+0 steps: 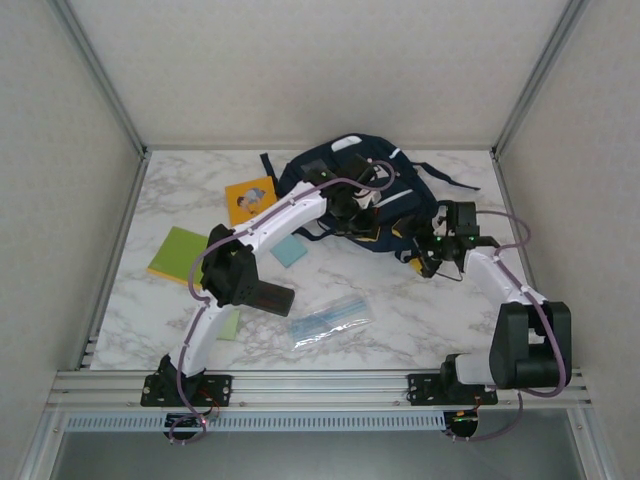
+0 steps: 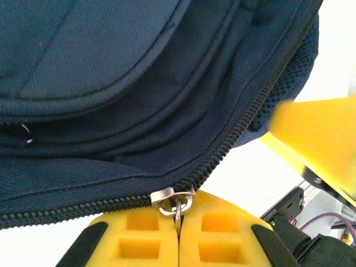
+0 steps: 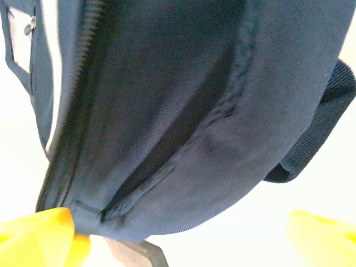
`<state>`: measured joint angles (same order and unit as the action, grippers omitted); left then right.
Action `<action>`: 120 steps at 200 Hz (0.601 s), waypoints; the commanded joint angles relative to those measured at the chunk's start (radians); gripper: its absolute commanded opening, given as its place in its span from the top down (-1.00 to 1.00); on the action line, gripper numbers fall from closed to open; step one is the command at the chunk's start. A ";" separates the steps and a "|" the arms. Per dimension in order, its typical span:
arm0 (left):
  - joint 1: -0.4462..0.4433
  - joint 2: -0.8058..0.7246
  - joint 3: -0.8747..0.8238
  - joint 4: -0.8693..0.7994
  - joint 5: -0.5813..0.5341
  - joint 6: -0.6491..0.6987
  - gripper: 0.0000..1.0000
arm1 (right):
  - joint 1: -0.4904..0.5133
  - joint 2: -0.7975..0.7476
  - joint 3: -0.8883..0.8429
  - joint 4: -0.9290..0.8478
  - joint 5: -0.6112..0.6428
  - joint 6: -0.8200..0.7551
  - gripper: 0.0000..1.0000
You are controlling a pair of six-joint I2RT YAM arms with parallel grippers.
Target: Pack the student bag
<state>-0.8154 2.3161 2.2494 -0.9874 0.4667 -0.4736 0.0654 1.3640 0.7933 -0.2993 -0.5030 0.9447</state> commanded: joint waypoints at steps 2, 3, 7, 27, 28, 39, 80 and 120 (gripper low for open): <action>-0.024 -0.096 -0.059 -0.005 0.057 0.029 1.00 | 0.005 0.060 -0.007 0.240 -0.023 0.105 -0.71; -0.025 -0.098 -0.063 -0.004 0.058 0.030 1.00 | 0.005 0.062 -0.007 0.243 -0.022 0.104 -0.68; -0.024 -0.107 -0.077 -0.005 0.059 0.035 1.00 | 0.004 0.077 -0.002 0.251 -0.021 0.100 -0.55; -0.018 -0.127 -0.130 -0.042 0.067 0.081 1.00 | 0.000 0.117 0.020 0.227 0.033 0.040 0.68; -0.017 -0.127 -0.131 -0.045 0.067 0.083 1.00 | 0.000 0.117 0.022 0.222 0.037 0.034 0.75; -0.005 -0.124 -0.147 -0.075 0.064 0.116 1.00 | -0.004 0.117 0.049 0.148 0.081 -0.035 1.00; 0.119 -0.117 -0.197 -0.102 -0.194 0.167 1.00 | -0.041 0.011 0.058 -0.012 0.180 -0.148 1.00; 0.253 -0.025 -0.107 -0.090 -0.491 0.175 1.00 | -0.059 -0.078 0.042 -0.092 0.202 -0.187 1.00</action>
<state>-0.6704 2.2604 2.0666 -1.0286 0.2623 -0.3191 0.0353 1.3552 0.8185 -0.2977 -0.3897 0.8288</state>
